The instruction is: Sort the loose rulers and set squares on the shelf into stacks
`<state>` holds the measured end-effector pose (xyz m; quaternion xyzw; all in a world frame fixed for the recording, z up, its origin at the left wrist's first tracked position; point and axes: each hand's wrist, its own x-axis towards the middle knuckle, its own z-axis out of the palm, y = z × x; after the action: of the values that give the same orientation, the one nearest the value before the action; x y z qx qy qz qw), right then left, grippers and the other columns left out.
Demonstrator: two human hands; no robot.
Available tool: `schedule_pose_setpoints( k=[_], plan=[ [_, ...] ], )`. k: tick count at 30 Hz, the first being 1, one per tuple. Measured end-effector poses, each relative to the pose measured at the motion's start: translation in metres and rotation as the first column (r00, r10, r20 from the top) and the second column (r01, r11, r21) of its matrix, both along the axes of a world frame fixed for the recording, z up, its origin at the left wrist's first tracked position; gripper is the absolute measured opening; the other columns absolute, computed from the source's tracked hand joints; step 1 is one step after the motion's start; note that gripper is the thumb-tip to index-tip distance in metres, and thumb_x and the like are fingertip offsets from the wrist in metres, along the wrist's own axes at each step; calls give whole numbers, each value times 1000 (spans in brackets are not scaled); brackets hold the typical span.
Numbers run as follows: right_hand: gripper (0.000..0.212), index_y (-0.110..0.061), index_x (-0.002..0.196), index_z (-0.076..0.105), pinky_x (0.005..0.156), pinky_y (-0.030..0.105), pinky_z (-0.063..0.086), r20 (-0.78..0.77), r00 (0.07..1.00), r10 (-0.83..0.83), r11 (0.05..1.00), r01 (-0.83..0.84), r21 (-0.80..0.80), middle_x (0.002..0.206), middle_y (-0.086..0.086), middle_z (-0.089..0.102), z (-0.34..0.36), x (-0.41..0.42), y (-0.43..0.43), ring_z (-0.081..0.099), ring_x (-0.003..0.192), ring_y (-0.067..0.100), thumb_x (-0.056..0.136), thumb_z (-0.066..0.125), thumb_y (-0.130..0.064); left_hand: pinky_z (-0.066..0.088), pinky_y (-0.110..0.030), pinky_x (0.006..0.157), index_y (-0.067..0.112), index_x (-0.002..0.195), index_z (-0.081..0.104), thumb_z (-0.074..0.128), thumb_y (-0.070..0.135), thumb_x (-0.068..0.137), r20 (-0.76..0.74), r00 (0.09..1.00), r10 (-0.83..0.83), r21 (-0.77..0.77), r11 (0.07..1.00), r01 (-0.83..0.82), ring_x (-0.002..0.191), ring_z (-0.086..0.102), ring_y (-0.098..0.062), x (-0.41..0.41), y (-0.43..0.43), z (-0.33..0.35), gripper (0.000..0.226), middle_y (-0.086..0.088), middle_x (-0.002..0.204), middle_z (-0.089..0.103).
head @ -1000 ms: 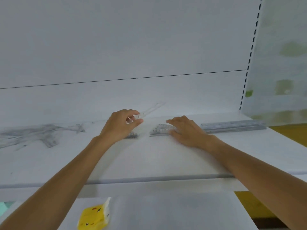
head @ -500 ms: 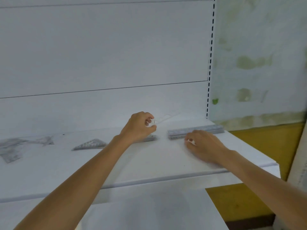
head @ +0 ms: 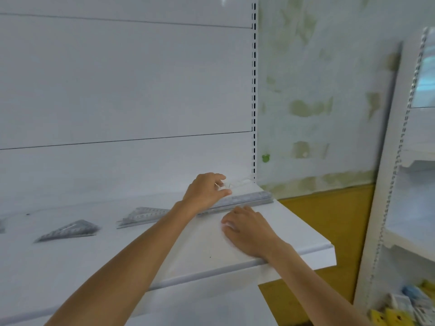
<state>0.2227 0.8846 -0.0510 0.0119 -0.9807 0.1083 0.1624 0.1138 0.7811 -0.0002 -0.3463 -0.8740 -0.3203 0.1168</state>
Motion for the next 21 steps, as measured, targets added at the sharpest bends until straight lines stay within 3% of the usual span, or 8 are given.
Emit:
schedule_pose_setpoints(
  k=[7,16,21],
  plan=[
    [35,-21,119,58,94,38,37,-5,1000,24,999,-25,-32,123,3,54,-1,-2,6,43,115,23,94,37,-33,43,-25,85,19,114,63,65,42,82,24,1000,-5,-89,996,7,99,58,-11,-12,27,-6,40,3,111,64],
    [34,-20,122,57,99,37,34,-8,999,35,998,-36,-58,130,3,51,0,-3,7,40,120,23,94,40,-31,42,-23,81,17,106,67,62,25,85,15,997,-80,-181,980,82,94,55,-13,-14,33,-16,23,-1,111,60],
    [33,-18,120,58,98,38,35,-13,999,42,997,-43,-58,130,4,51,2,-1,6,41,118,24,94,41,-29,42,-22,81,18,102,68,62,17,84,-13,991,-133,-142,981,130,94,55,-11,-12,35,-21,19,1,107,61]
  ],
)
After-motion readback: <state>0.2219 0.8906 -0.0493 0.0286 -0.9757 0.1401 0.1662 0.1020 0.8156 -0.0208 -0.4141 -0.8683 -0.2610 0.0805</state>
